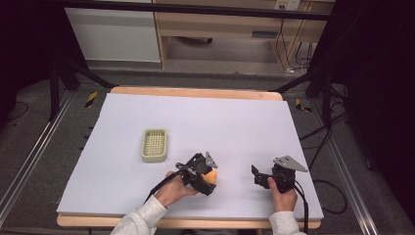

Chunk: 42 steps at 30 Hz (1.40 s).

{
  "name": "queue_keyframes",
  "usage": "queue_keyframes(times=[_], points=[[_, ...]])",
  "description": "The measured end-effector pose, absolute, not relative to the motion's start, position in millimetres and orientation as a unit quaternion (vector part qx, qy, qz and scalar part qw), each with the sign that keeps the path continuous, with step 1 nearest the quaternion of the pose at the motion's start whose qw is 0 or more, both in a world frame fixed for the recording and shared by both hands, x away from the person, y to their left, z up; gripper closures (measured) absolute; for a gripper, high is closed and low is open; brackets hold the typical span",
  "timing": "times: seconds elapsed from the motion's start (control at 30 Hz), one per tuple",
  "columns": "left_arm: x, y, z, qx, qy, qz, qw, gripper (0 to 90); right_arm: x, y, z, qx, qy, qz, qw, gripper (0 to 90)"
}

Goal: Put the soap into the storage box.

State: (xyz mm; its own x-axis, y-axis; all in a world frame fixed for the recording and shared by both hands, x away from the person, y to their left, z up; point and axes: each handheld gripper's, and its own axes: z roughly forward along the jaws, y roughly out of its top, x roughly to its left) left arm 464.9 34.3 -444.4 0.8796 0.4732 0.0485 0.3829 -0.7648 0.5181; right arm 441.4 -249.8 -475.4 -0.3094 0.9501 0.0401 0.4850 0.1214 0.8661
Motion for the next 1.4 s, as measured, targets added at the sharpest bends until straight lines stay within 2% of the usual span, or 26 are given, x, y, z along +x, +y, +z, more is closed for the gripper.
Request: queue_keyframes(times=[0.8, 1.4], points=[[463.7, 91.2, -424.3, 0.915, 0.274, 0.107, 0.274, 25.6, 440.8, -249.5, -475.1, 0.518, 0.695, 0.414, 0.279, 4.1], [478.0, 122.5, -413.9, 0.890, 0.323, 0.125, 0.296, 25.6, 441.5, -249.4, -475.7, 0.516, 0.695, 0.413, 0.281, 4.1]])
